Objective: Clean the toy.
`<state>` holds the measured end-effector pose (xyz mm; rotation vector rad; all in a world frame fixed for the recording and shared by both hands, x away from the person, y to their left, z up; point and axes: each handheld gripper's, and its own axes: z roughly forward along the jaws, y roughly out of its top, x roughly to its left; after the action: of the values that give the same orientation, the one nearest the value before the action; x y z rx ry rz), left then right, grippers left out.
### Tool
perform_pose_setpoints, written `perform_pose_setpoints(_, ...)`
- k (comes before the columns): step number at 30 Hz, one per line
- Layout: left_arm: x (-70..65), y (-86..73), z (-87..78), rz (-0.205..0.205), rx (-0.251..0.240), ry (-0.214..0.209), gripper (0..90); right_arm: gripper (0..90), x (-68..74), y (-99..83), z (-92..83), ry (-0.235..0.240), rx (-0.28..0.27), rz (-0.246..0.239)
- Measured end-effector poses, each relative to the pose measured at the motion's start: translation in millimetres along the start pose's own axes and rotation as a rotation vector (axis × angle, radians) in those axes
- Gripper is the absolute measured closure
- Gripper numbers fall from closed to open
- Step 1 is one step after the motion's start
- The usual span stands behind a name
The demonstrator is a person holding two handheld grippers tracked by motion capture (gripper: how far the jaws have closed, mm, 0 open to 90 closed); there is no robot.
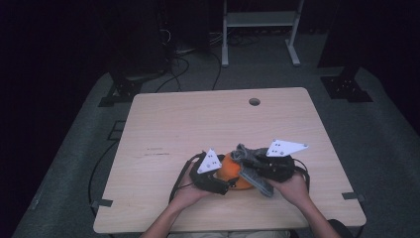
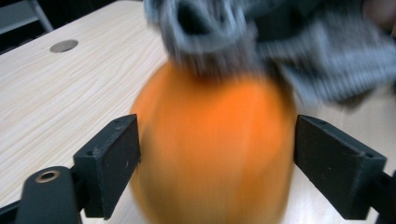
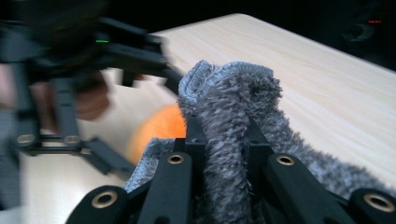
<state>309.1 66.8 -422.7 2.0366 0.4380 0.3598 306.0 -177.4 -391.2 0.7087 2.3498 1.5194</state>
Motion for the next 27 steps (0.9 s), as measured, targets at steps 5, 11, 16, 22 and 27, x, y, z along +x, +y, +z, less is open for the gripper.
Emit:
perform_pose_setpoints(5,4.9,-8.7,-5.6,0.037,0.031,0.014,32.5,76.9,-11.8,-4.3,-4.7,-0.033,0.006,0.029)
perform_pose_setpoints(11,9.2,-6.8,-2.5,-0.042,0.020,-0.021,15.6,76.9,-27.8,-19.5,-13.5,-0.038,-0.001,0.138)
perform_pose_setpoints(16,4.3,-9.3,-0.3,0.020,0.058,0.021,28.4,76.9,-18.9,-15.5,-9.1,-0.002,-0.007,0.089)
perform_pose_setpoints(22,6.9,-8.4,-0.6,-0.013,0.049,0.036,33.2,76.9,-30.6,-22.1,-17.6,-0.036,-0.006,0.136)
perform_pose_setpoints(27,5.0,-4.1,-5.5,0.041,0.024,0.075,34.8,76.9,-17.2,-12.9,-11.4,0.013,-0.030,0.088)
